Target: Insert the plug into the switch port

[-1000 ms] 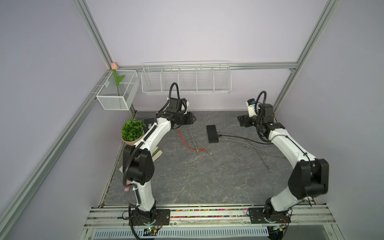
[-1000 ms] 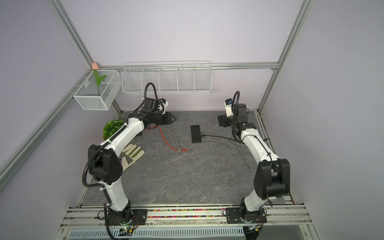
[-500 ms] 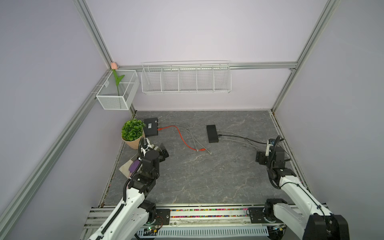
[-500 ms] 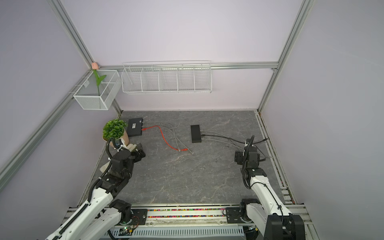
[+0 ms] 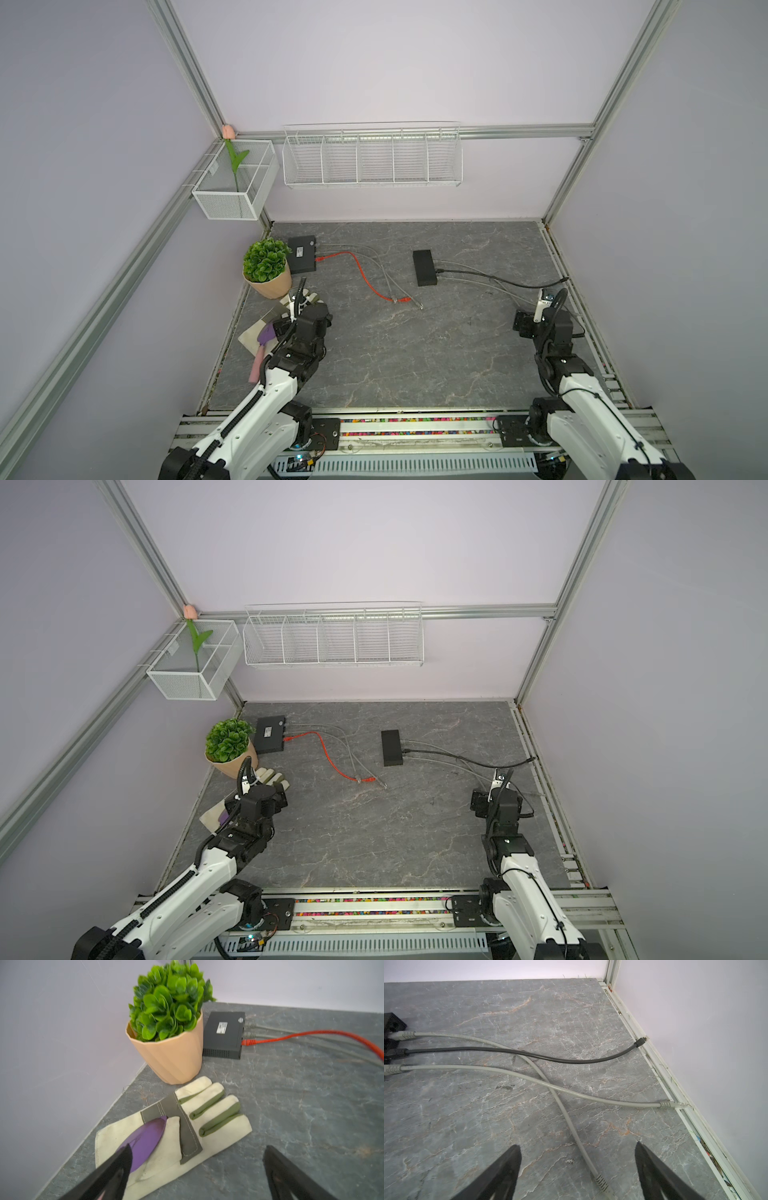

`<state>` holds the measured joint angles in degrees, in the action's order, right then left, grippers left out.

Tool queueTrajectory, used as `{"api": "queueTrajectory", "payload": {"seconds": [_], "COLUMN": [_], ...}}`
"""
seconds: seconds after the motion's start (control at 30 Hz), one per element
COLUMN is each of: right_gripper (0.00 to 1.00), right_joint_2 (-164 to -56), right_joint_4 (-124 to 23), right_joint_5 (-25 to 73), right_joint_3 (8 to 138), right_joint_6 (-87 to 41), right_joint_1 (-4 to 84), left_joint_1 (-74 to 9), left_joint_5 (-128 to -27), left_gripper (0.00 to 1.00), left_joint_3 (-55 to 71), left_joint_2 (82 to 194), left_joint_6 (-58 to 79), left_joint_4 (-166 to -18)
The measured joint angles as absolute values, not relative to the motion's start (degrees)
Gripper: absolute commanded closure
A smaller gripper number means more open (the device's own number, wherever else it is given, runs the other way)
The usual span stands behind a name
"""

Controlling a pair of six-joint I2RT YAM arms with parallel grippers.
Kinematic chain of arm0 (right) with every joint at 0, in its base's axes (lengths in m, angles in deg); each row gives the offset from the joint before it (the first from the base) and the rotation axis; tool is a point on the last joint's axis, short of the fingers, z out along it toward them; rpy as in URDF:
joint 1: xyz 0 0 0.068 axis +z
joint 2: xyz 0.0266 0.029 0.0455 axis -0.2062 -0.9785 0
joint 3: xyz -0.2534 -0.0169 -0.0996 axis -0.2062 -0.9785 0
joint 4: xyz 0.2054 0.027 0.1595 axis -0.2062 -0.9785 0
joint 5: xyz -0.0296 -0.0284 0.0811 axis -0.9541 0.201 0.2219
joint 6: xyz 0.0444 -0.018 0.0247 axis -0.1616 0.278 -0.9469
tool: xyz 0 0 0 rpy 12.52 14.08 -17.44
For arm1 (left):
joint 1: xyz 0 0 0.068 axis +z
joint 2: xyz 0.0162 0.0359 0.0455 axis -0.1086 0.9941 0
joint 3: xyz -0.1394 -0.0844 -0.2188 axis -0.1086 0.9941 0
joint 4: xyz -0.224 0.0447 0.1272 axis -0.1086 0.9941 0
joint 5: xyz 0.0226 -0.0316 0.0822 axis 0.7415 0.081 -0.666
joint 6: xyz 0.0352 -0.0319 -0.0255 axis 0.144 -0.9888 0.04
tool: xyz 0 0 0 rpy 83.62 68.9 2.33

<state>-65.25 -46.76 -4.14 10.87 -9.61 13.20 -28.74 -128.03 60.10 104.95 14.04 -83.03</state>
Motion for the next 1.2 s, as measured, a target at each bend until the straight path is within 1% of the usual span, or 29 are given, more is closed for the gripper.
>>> {"api": "queueTrajectory", "payload": {"seconds": [0.1,0.23,0.43,0.57,0.73,1.03,1.2], "right_gripper": [0.11,0.11,0.11,0.11,0.11,0.11,0.11], "right_joint_2": [-63.2,-65.3,-75.4,-83.6,-93.0,-105.0,-108.7], "right_joint_4": [-46.7,-44.4,-35.9,-29.3,-21.2,-9.5,-4.6], "right_joint_5": [-4.1,-4.2,-4.1,-3.1,-2.2,-1.2,-1.9], "right_joint_3": [10.2,10.2,10.2,11.0,14.2,18.1,17.3], "right_joint_6": [-9.6,-9.5,-8.5,-7.8,-7.0,-6.4,-6.1], "right_joint_1": [13.2,13.2,13.2,13.2,13.2,13.2,13.5], "left_joint_1": [-28.7,-28.7,-28.5,-27.8,-24.7,-21.0,-18.6], "left_joint_5": [-127.5,-126.9,-126.7,-126.4,-123.4,-118.7,-115.7], "left_gripper": [0.02,0.02,0.02,0.02,0.02,0.01,0.01], "left_joint_3": [60.9,60.9,62.7,63.6,64.2,64.1,62.9], "left_joint_2": [105.7,106.6,107.9,111.4,116.7,128.3,129.5], "left_joint_6": [14.8,16.0,18.9,20.7,21.6,21.9,21.7], "left_joint_4": [-83.7,-85.5,-93.9,-100.9,-110.8,-126.9,-127.9]}}
